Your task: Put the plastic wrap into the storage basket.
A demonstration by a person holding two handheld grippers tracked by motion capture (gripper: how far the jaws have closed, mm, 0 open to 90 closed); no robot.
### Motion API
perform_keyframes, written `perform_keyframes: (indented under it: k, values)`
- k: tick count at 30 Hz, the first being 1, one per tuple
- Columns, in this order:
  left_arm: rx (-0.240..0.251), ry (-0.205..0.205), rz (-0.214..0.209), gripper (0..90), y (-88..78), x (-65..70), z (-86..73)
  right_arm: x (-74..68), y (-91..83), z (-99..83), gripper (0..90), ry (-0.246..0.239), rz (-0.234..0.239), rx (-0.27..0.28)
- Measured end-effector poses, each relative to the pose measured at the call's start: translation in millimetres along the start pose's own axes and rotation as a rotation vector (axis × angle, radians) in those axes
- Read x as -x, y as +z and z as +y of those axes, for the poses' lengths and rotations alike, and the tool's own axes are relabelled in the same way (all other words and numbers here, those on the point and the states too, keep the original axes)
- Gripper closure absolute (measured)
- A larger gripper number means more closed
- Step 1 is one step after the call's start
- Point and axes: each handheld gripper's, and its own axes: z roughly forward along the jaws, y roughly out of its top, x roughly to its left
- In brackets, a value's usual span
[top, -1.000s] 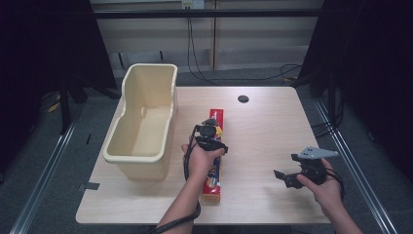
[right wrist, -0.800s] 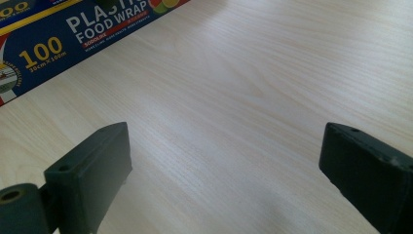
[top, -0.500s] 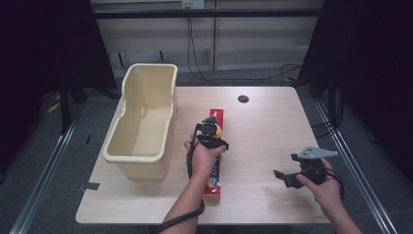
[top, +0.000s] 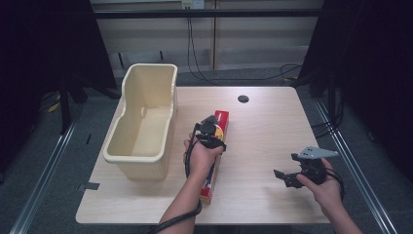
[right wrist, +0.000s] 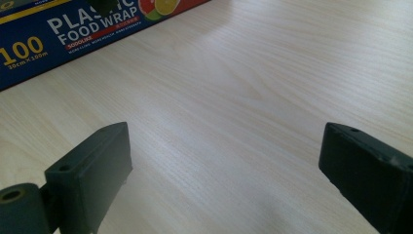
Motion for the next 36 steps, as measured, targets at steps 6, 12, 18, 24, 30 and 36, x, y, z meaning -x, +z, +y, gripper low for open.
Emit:
perform_keyframes:
  k: [6,12,18,24,30,36]
  values:
    - [0.011,-0.041,-0.022,35.5,4.0,1.1,3.4,-0.2,0.2,0.1,4.9,0.001,-0.002,-0.003]
    - [-0.010,-0.040,-0.023,30.7,13.4,0.2,6.7,0.3,0.2,0.0,4.9,0.000,0.000,-0.001]
    - [-0.047,-0.029,0.018,39.3,12.5,2.2,11.1,0.7,0.6,-0.4,4.9,-0.002,-0.003,0.000]
    - [-0.109,-0.012,-0.009,40.6,5.8,2.7,15.9,-0.4,1.0,-0.1,4.9,0.000,0.000,-0.003]
    - [-0.155,0.011,-0.042,41.0,-9.9,6.7,22.4,0.8,0.5,-0.3,4.9,-0.003,-0.003,0.000]
    - [-0.158,0.029,-0.047,41.0,-30.7,9.6,29.6,-0.1,0.4,-0.2,4.9,-0.002,-0.004,-0.004]
